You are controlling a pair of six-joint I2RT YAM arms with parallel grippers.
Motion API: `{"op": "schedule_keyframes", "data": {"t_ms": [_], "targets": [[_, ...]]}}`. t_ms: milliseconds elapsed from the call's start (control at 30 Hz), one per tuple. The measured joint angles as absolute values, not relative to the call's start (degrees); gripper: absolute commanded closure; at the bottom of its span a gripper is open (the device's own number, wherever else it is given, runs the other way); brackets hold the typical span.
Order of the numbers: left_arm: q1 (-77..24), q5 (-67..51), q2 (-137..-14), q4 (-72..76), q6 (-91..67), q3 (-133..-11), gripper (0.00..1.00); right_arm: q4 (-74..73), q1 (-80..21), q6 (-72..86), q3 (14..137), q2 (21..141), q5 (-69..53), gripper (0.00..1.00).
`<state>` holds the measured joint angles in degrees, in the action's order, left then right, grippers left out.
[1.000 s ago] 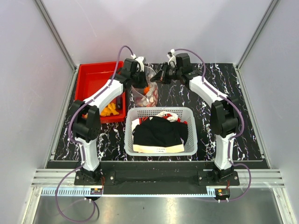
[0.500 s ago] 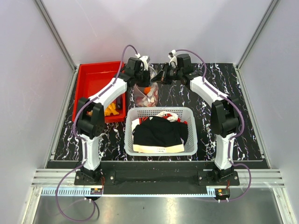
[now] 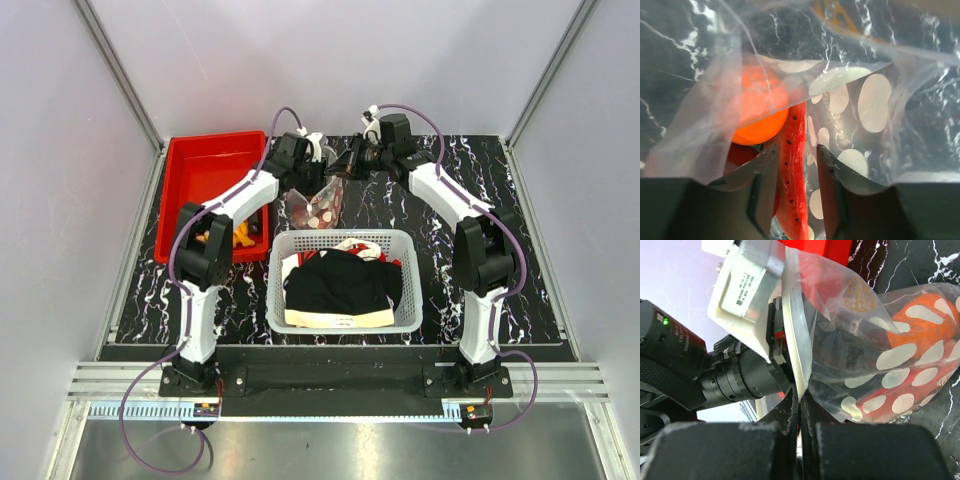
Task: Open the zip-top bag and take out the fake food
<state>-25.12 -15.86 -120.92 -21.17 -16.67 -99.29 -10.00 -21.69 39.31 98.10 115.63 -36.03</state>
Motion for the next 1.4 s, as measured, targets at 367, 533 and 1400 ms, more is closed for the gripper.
{"op": "schedule_keyframes", "data": {"t_ms": [367,533,1400], "targets": [[-25.28,-19.00,-126.17,-22.57,-13.87,-99.83,0.48,-11.77,-21.58,39.29,97.93,115.33,-34.98,1.00],[-25.34,-19.66,-126.85,-22.50,-13.26,-100.16,0.48,-11.92,-21.52,39.29,97.30,114.91,-34.98,1.00],[-26.06,-13.10,-110.96,-19.86,-10.66,-91.70,1.00,-11.97,-20.27,37.74,93.60,111.24,-31.88,1.00]]}}
